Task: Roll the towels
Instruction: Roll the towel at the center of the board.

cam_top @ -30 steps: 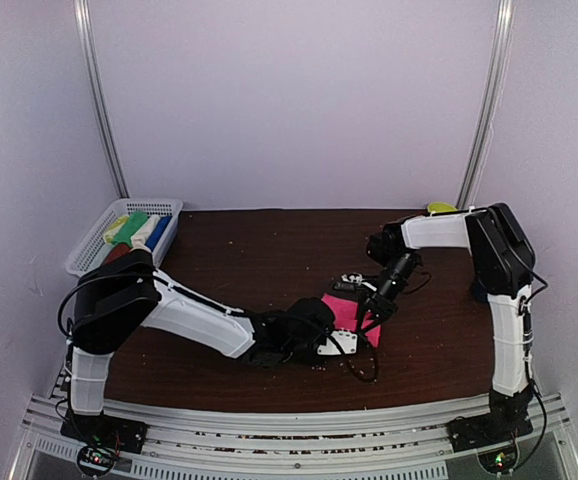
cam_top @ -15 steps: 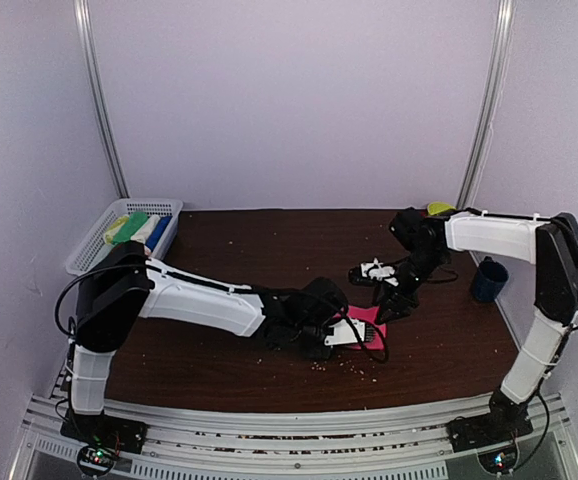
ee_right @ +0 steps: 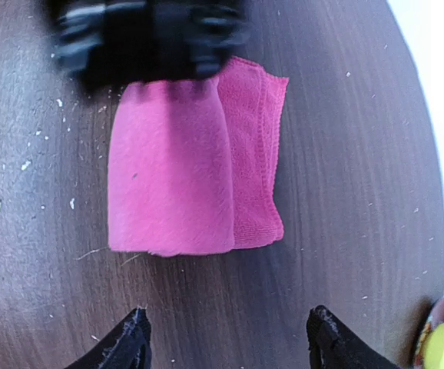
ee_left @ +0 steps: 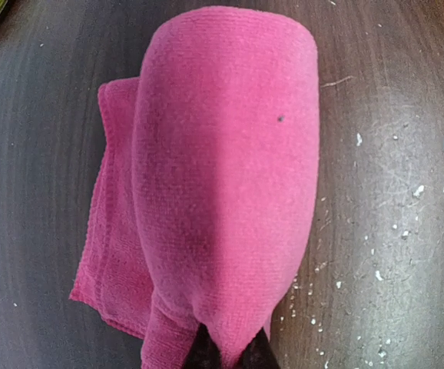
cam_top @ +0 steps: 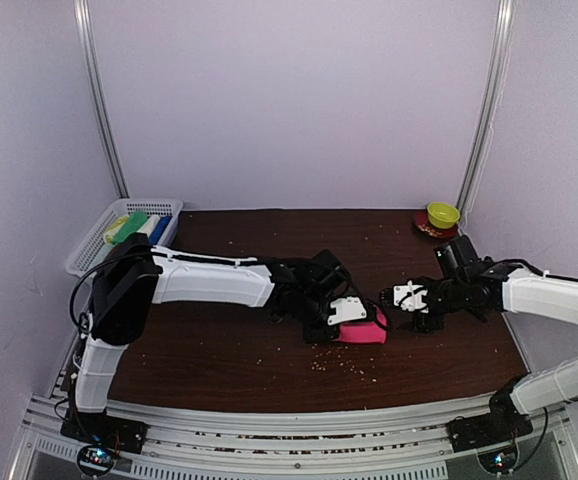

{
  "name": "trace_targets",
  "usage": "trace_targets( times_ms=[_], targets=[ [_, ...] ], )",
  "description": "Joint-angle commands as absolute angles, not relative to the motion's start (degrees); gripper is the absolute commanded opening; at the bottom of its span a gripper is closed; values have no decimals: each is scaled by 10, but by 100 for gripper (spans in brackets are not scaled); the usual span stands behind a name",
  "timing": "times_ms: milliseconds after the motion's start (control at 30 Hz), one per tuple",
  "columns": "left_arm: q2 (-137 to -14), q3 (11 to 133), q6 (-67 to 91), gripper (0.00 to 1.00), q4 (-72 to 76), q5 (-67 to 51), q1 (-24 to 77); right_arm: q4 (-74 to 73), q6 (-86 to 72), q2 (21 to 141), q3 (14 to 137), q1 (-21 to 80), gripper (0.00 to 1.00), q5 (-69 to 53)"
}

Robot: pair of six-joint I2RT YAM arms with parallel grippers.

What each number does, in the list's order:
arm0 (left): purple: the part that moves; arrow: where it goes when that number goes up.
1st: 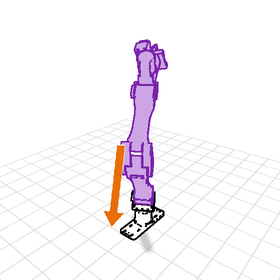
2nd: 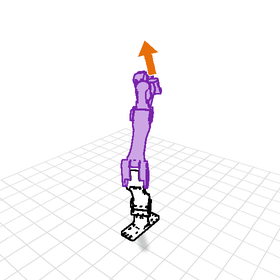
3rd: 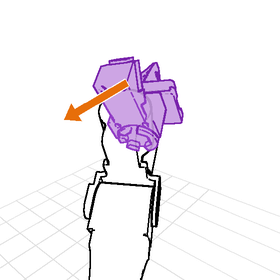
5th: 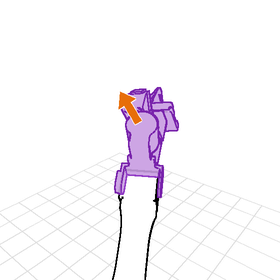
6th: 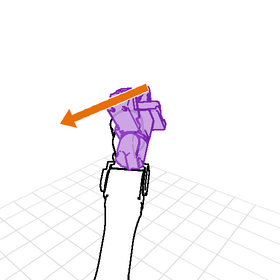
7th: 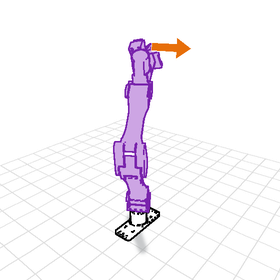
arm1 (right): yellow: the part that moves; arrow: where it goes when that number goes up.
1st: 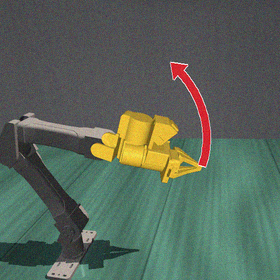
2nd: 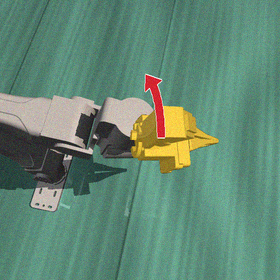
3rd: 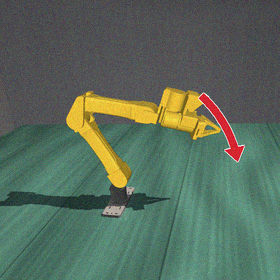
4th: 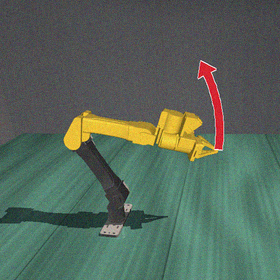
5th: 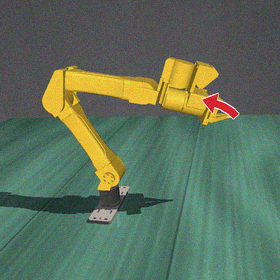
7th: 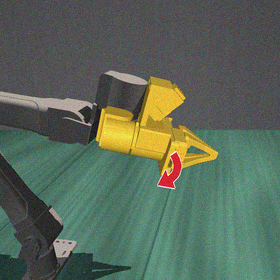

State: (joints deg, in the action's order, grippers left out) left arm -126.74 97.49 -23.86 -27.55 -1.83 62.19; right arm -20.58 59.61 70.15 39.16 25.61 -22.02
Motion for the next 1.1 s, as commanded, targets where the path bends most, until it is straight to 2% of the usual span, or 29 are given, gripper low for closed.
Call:
trace_targets(
  times_ms=[0,233,333,433,533,700,900,1067],
  targets=[
    [-1296,1018,-216,2,-349,-74,602,-148,654,642,343,254,71,-217],
    [-1324,1059,-212,3,-383,-85,592,-164,731,567,286,256,73,-285],
    [-1323,1056,-211,3,-379,-103,590,-191,795,549,260,255,72,-306],
    [-1327,1058,-211,3,-374,-110,588,-215,868,534,233,259,75,-318],
    [-1335,1069,-211,3,-377,-119,586,-182,850,543,228,276,75,-311],
    [-1340,1079,-210,3,-380,-130,584,-28,741,566,215,345,75,-234],
    [-1343,1077,-207,3,-385,-133,582,103,711,622,199,435,77,-131],
    [-1344,1074,-207,3,-387,-135,582,172,674,699,209,468,74,-59]
  ],
)
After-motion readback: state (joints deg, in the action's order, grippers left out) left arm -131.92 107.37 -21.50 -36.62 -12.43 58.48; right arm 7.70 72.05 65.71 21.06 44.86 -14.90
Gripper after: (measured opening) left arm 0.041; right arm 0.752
